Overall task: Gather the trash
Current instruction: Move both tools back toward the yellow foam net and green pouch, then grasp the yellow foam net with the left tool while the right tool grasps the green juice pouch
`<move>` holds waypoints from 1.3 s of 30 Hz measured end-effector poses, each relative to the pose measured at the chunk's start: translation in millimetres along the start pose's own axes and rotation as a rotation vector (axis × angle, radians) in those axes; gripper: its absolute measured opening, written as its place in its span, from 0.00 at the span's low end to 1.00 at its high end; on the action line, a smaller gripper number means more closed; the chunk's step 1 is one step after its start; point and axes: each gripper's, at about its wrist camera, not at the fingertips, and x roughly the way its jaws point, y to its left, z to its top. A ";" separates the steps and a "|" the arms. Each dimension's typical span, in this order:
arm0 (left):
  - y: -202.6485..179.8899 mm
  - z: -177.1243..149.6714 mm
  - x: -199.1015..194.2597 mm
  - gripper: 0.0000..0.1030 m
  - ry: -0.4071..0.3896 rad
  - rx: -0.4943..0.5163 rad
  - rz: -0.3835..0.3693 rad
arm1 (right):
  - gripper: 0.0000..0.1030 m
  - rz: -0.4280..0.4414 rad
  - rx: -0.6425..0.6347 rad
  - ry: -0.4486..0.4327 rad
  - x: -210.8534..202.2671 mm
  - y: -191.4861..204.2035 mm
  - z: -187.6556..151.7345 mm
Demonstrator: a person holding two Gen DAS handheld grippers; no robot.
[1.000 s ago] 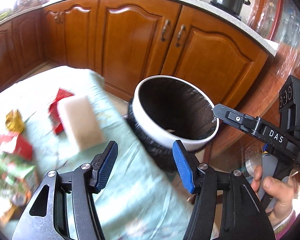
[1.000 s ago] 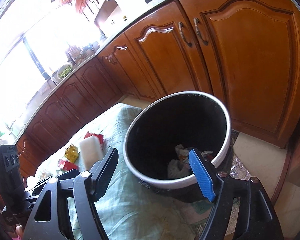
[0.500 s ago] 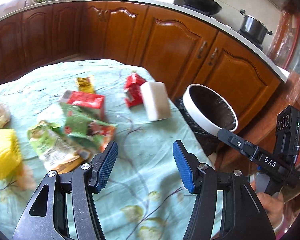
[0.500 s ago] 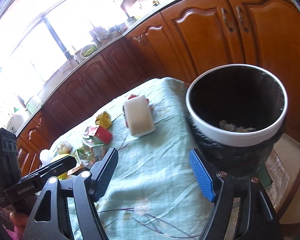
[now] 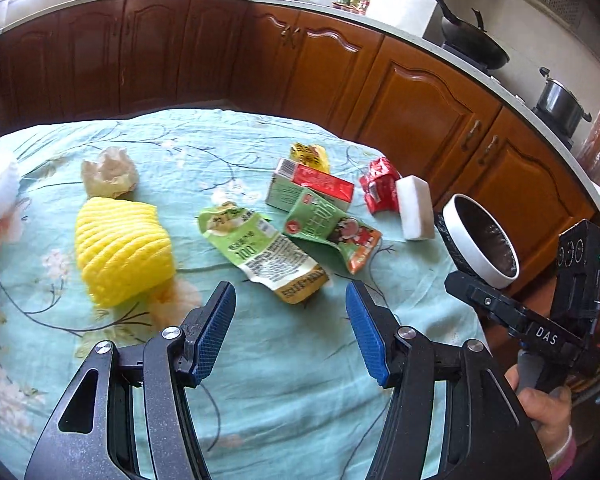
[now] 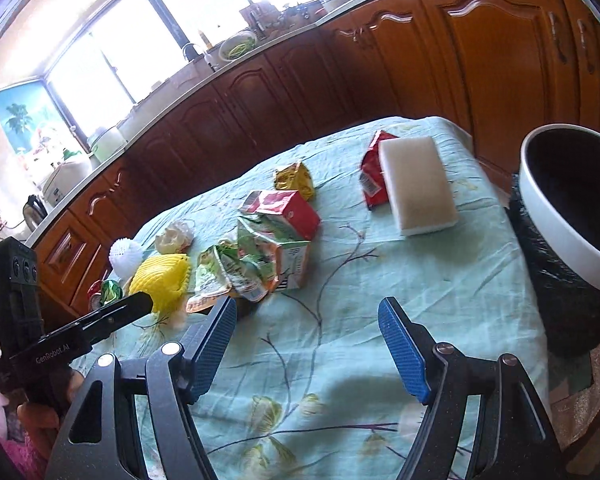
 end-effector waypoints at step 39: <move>66.0 30.1 -12.6 0.11 -0.033 -0.062 0.032 | 0.03 0.126 -0.239 0.061 35.9 84.1 7.4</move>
